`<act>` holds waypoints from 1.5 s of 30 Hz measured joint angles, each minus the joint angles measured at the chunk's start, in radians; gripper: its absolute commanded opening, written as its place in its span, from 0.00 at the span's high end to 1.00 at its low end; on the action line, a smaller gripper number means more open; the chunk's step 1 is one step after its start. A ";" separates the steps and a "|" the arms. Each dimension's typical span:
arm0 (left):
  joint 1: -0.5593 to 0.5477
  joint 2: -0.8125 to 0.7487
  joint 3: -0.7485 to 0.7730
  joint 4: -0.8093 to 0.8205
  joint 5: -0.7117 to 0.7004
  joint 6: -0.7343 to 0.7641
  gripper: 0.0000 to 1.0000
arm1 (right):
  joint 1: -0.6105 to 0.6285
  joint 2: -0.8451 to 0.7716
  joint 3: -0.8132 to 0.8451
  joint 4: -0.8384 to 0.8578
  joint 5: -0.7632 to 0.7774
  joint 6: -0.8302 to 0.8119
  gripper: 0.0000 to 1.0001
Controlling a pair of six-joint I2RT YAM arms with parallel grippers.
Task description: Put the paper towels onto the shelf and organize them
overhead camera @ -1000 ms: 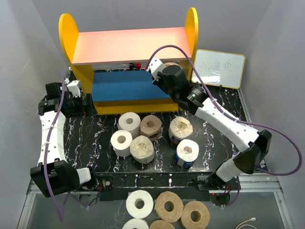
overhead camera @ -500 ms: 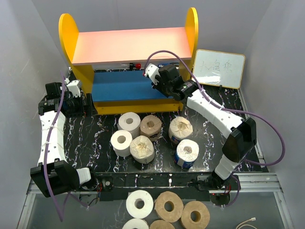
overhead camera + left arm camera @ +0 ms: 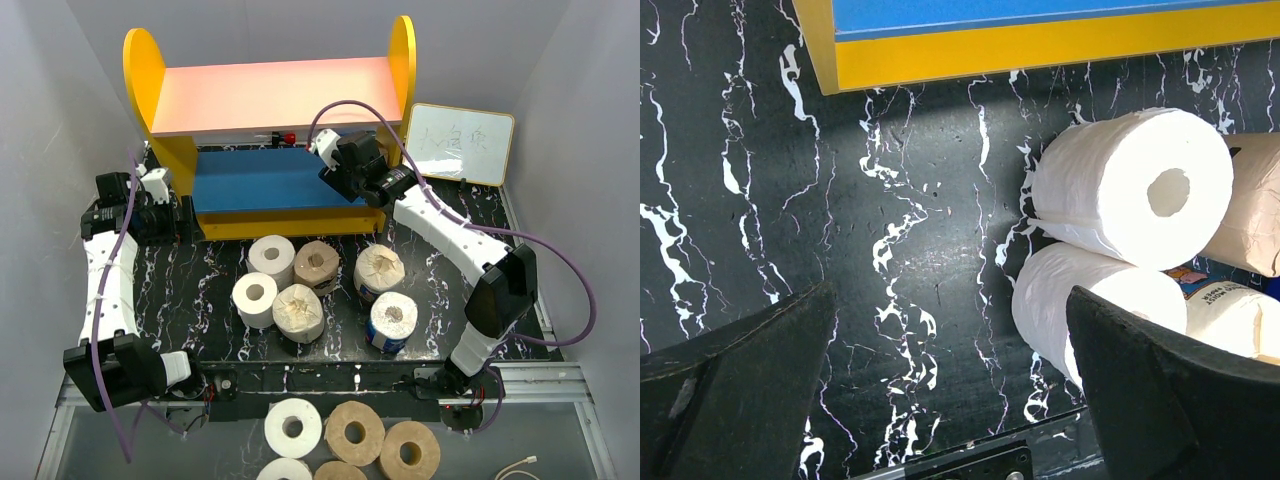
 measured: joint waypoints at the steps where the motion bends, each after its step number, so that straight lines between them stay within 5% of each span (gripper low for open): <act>1: 0.000 0.003 0.000 0.000 0.000 0.000 0.01 | 0.000 0.000 0.000 0.004 0.007 -0.003 0.43; 7: 0.000 0.017 0.000 0.000 0.005 -0.001 0.01 | 0.001 -0.002 0.000 0.005 0.027 -0.004 0.38; 8: 0.000 0.017 0.000 0.000 0.006 -0.001 0.01 | 0.002 -0.002 0.000 0.005 0.026 -0.001 0.32; 9: 0.000 0.017 0.000 0.000 0.008 -0.001 0.01 | 0.008 -0.004 0.000 0.001 0.025 0.005 0.08; 11: 0.000 0.017 0.000 0.000 0.007 -0.001 0.01 | 0.024 -0.020 -0.001 -0.014 0.026 0.021 0.02; 20: 0.000 0.016 0.000 0.000 0.007 -0.001 0.01 | 0.285 -0.181 0.079 0.046 0.155 0.043 0.02; 31: 0.000 0.009 0.000 0.000 0.002 0.000 0.01 | 0.340 -0.356 -0.022 -0.043 0.042 0.381 0.10; 40: 0.005 0.050 0.002 -0.021 -0.046 0.000 0.02 | 0.734 -0.105 -0.097 -0.320 0.132 0.489 0.20; 45: 0.026 0.111 0.003 -0.044 -0.029 0.000 0.01 | 0.797 -0.063 -0.121 -0.375 0.134 0.508 0.20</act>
